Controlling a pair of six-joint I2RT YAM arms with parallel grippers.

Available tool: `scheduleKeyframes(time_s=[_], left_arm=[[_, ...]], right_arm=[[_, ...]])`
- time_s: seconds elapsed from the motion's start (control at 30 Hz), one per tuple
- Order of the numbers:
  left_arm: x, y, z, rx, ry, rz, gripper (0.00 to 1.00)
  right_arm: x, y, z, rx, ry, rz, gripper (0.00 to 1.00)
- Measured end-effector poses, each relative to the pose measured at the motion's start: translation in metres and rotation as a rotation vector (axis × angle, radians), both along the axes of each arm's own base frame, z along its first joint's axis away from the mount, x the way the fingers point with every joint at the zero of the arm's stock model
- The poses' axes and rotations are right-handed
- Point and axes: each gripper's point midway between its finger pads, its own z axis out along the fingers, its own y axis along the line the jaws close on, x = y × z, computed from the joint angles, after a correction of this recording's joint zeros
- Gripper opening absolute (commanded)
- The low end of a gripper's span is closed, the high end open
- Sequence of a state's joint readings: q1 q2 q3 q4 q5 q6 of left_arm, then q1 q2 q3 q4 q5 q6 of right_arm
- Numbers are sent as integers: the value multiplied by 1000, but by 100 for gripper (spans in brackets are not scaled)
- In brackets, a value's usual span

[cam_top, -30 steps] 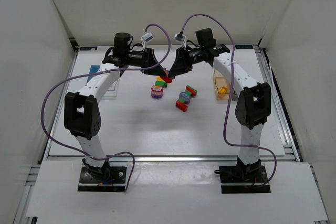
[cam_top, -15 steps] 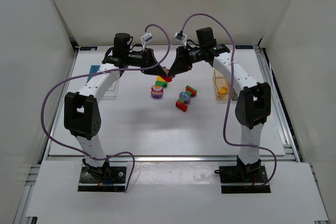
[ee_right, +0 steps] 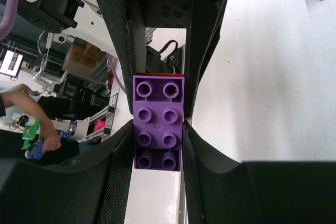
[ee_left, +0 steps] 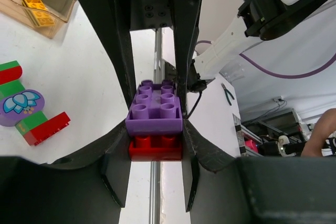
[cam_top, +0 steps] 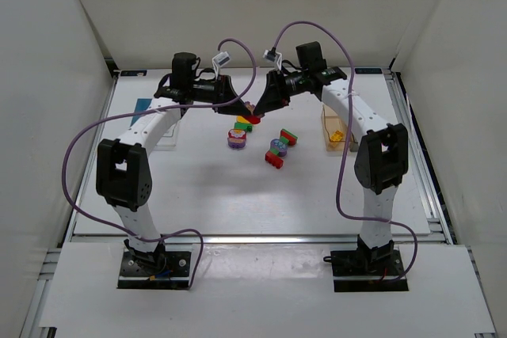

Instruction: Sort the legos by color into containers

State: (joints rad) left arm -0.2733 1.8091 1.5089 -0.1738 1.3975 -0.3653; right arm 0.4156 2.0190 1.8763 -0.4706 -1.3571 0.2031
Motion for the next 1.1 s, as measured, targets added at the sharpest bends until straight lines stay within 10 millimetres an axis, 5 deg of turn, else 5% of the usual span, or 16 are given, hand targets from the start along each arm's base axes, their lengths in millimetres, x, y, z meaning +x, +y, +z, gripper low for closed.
scheduleKeyframes(time_s=[0.33, 0.7, 0.83, 0.93, 1.1], left_arm=[[-2, -10, -24, 45, -18, 35, 10], [-4, -12, -23, 51, -53, 36, 10], [-5, -13, -24, 52, -58, 33, 10], [-9, -10, -24, 52, -39, 20, 10], [-15, -1, -24, 48, 23, -1, 10]], right_arm=[[22, -23, -5, -9, -18, -75, 0], [22, -33, -3, -11, -22, -93, 0], [21, -34, -2, -10, -23, -94, 42], [24, -37, -2, -12, -29, -107, 46], [53, -74, 0, -20, -58, -219, 57]])
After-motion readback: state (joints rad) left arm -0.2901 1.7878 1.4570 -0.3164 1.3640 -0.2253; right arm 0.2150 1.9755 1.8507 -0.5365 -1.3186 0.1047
